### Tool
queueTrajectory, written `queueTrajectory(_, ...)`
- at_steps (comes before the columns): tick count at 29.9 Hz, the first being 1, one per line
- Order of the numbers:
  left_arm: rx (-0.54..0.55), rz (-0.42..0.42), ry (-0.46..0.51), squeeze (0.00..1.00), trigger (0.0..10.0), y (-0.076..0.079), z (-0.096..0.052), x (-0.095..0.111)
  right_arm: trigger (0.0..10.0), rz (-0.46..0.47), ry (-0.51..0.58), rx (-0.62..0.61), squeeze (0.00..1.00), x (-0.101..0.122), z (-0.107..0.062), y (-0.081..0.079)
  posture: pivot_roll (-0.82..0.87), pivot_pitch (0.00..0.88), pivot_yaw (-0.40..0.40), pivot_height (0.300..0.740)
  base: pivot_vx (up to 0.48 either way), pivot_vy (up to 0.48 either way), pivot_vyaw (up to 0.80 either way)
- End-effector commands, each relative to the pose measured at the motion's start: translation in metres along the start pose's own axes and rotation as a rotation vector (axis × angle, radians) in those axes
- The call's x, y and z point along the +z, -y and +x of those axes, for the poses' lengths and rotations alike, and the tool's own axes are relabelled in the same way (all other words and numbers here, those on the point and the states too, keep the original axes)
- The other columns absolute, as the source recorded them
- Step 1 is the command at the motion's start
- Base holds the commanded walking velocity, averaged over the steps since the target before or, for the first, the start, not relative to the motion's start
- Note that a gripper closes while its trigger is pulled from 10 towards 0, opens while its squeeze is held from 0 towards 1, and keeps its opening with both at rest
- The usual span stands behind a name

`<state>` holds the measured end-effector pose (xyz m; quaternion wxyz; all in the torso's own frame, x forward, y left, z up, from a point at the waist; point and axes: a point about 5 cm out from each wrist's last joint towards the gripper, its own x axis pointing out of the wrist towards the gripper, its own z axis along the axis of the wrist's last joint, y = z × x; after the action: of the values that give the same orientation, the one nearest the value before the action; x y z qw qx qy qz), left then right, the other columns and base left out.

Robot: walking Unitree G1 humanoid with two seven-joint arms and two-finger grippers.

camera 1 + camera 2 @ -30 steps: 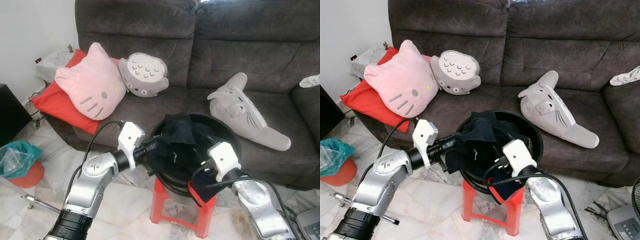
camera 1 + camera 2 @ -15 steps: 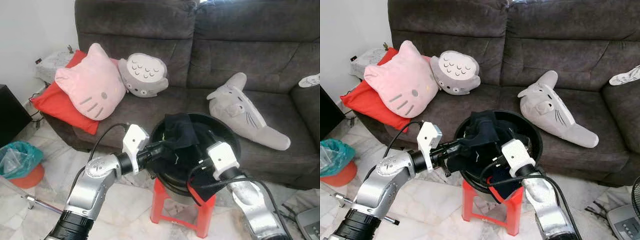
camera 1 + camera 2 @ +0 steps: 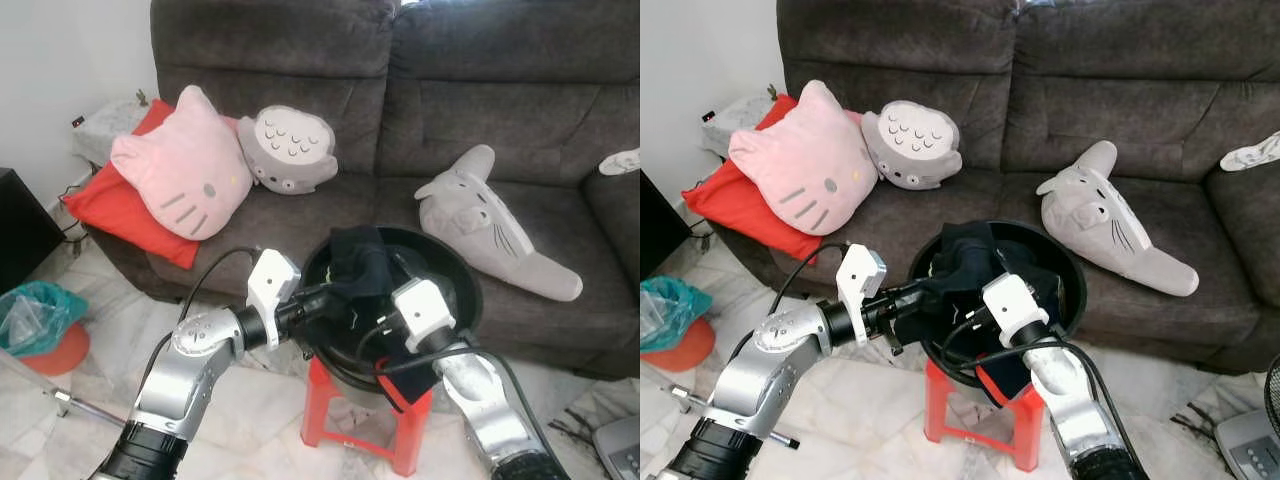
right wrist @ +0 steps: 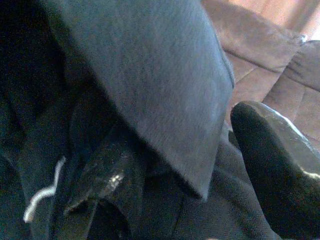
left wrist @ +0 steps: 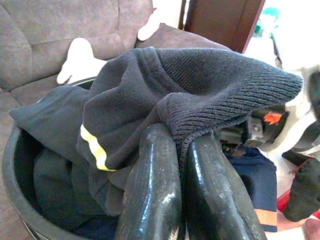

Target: Hang hanger

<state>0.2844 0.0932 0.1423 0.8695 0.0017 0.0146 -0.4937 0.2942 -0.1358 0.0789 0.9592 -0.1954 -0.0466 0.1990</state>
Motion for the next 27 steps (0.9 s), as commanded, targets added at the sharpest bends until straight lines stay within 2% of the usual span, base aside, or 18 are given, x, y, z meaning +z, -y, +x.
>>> queueTrajectory(1,-0.015,0.013,0.003,0.00,10.0,0.002,0.000,0.005,10.0,-0.027,-0.008,-0.002,0.00,0.000,0.005,0.001,-0.11,0.000,0.068,0.740,0.000,0.000,0.00)
queueTrajectory(6,-0.013,0.015,-0.001,0.00,10.0,0.002,-0.002,0.004,10.0,-0.026,-0.059,-0.081,0.00,-0.006,0.008,0.012,-0.11,0.000,0.067,0.740,0.000,0.000,0.00)
queueTrajectory(15,-0.018,0.012,-0.001,0.00,10.0,0.003,-0.002,0.005,10.0,-0.022,-0.051,-0.135,0.00,-0.007,0.011,0.021,-0.10,0.000,0.067,0.740,0.000,0.000,0.00)
queueTrajectory(20,-0.016,0.012,0.000,0.00,10.0,0.004,-0.002,0.005,10.0,0.024,-0.018,-0.124,0.00,-0.004,0.014,0.020,-0.10,0.000,0.064,0.740,0.000,0.000,0.00)
queueTrajectory(27,-0.008,0.017,0.001,0.00,10.0,0.003,-0.002,0.006,10.0,0.029,0.026,-0.043,0.00,0.001,0.017,0.013,-0.10,0.000,0.063,0.740,0.000,0.000,0.00)
